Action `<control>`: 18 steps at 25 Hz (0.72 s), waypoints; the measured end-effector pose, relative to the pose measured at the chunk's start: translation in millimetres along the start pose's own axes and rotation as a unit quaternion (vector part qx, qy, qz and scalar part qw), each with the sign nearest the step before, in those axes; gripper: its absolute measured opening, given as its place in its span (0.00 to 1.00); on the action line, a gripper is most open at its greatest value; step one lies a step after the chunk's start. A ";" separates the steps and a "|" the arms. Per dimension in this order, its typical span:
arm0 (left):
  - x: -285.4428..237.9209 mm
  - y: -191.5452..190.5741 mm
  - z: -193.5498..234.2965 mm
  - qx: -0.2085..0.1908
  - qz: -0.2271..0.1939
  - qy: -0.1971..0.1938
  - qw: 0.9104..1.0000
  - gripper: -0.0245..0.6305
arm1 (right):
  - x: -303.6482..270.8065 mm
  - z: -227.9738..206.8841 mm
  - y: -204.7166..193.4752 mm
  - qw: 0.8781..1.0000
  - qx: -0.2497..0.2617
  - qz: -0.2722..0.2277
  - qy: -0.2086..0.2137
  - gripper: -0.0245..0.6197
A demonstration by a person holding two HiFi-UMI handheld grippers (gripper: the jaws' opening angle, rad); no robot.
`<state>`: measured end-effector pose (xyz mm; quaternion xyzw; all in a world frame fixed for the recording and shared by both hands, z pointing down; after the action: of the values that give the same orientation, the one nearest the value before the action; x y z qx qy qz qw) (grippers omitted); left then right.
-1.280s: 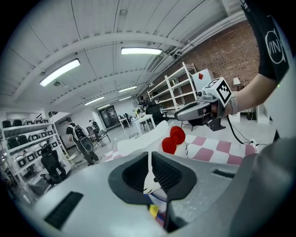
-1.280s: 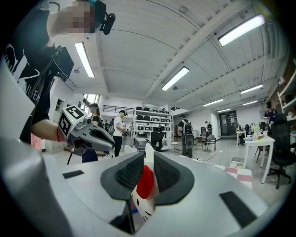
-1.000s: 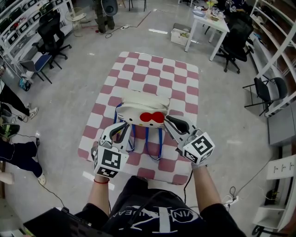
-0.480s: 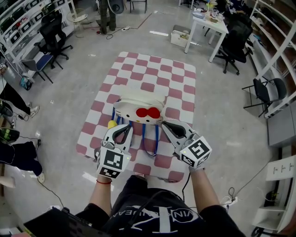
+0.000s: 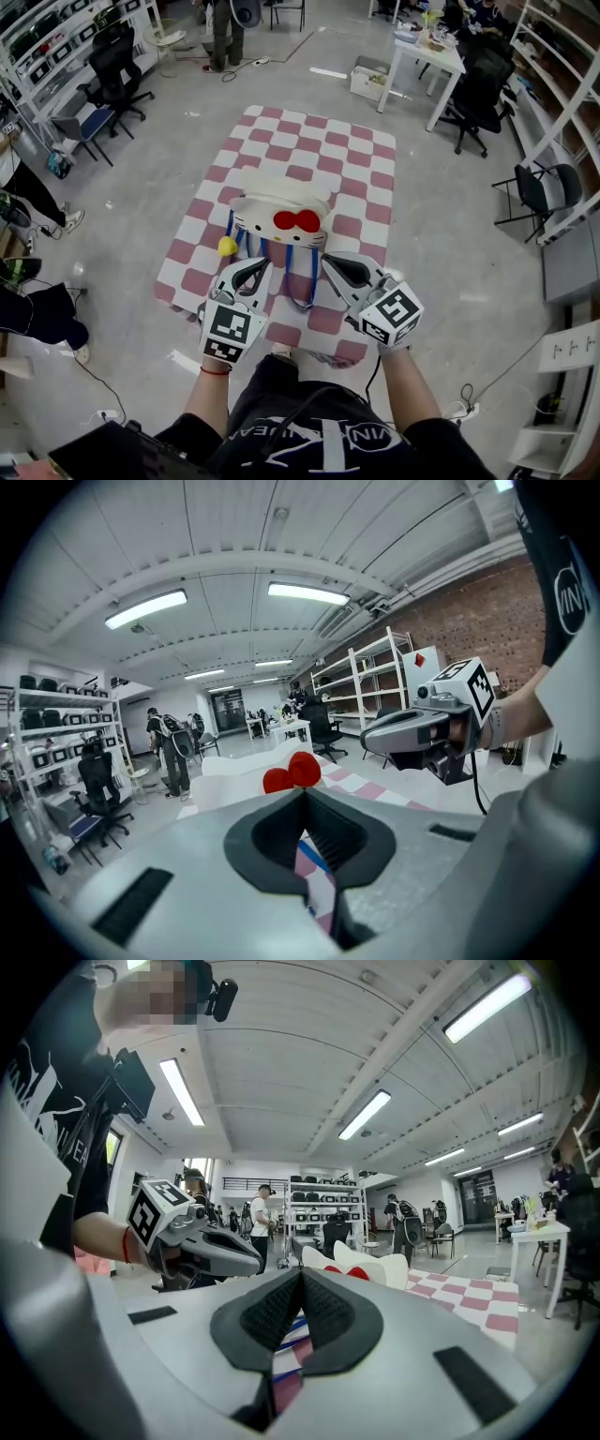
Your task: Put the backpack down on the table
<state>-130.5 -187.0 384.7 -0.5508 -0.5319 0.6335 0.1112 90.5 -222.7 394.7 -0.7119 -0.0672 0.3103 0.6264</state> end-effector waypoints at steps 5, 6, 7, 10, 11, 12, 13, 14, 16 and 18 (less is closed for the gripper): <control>6.1 -7.2 -15.6 0.017 0.001 -0.010 1.000 0.05 | 6.8 15.9 -3.9 1.000 0.002 0.008 0.016 0.04; 7.6 -8.5 -19.6 0.017 0.002 -0.012 1.000 0.05 | 8.9 19.6 -4.6 1.000 0.001 0.008 0.019 0.04; 9.1 -9.6 -23.5 0.017 0.003 -0.015 1.000 0.05 | 10.9 23.1 -5.4 1.000 0.000 0.008 0.021 0.04; 13.2 -10.4 -30.6 0.037 -0.009 -0.029 0.999 0.05 | 15.5 31.2 -7.9 1.000 -0.002 0.004 0.025 0.04; 15.1 -10.2 -32.0 0.051 -0.019 -0.037 0.998 0.05 | 16.9 33.6 -9.1 1.000 -0.003 0.004 0.027 0.04; 17.3 -10.6 -33.5 0.065 -0.027 -0.043 0.997 0.05 | 18.6 36.1 -10.7 1.000 -0.004 0.005 0.028 0.04; 19.6 -11.5 -35.4 0.074 -0.033 -0.048 0.996 0.05 | 20.6 38.8 -12.1 1.000 -0.005 0.006 0.029 0.04; 21.9 -12.4 -37.7 0.078 -0.036 -0.050 0.995 0.05 | 22.7 41.5 -13.2 1.000 -0.005 0.006 0.031 0.04; 26.1 -14.4 -43.4 0.078 -0.035 -0.048 0.995 0.05 | 26.7 46.6 -14.8 0.999 -0.006 0.005 0.032 0.04; 29.5 -17.1 -50.2 0.086 -0.038 -0.050 0.994 0.05 | 29.9 51.9 -17.5 0.999 -0.006 0.003 0.035 0.04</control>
<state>-108.0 -130.9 390.0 -0.4862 -0.5010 0.6988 0.1560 92.2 -160.5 399.1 -0.7258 -0.0454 0.2868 0.6236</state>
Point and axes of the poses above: the fingertips, and each gripper's own axes: x backward along the fingers, z to its left, y out of its top, the point moved 10 cm from there along x, backward along the fingers, and after that the axes turned 15 degrees about z, right-handed, at the moved point
